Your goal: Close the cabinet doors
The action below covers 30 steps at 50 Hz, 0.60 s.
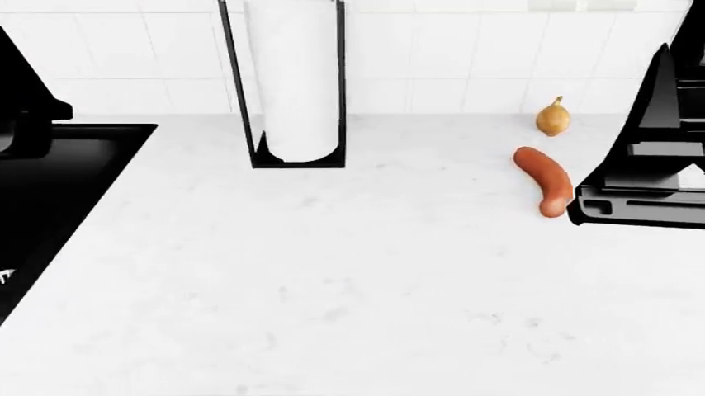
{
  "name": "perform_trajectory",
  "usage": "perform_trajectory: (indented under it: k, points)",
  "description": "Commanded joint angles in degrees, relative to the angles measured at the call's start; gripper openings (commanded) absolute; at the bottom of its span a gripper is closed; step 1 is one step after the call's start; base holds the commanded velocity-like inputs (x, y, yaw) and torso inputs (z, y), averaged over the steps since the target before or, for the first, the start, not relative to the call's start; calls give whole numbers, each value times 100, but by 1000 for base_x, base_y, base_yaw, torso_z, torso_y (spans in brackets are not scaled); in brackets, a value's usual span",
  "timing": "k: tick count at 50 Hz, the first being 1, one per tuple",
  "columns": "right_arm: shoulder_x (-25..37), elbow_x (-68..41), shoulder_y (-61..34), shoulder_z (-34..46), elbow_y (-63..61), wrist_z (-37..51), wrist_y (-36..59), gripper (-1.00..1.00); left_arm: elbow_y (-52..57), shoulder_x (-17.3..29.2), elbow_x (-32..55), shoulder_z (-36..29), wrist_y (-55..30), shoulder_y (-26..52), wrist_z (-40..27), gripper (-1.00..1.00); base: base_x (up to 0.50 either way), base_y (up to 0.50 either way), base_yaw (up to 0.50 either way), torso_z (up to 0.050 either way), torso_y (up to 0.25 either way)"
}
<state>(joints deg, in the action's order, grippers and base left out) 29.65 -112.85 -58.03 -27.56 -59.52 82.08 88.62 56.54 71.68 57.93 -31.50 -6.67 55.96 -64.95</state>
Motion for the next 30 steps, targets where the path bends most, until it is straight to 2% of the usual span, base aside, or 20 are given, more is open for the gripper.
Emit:
perform_trajectory:
  k: [1, 9, 15, 17, 23, 27, 30]
  points:
    - [-46, 84, 47, -2, -13, -85, 30, 100, 13, 10, 48, 11, -12, 46, -5, 100, 3, 500, 0, 0, 0]
    - [-91, 112, 72, -41, -5, -125, 36, 100, -9, -21, 87, 7, -62, 105, -9, 100, 3, 500, 0, 0, 0]
    - [-118, 197, 207, -159, 20, -297, -21, 100, -133, -5, 299, 33, 232, -32, 142, 100, 0, 0, 0, 0, 0]
    - [-117, 207, 219, -205, 28, -326, -48, 100, -181, -52, 367, -32, -123, 156, 89, 100, 0, 0, 0, 0, 0]
    - [-187, 410, 381, -360, -15, -612, 71, 100, -296, -1, 813, 164, -463, 589, -501, 100, 0, 0, 0, 0, 0]
    - [-173, 434, 433, -418, -23, -666, 61, 100, -568, 123, 947, 283, -269, 485, -640, 100, 0, 0, 0, 0, 0]
    - [-164, 433, 438, -444, -17, -656, 51, 100, -846, 291, 898, 450, 217, 221, -632, 100, 0, 0, 0, 0, 0]
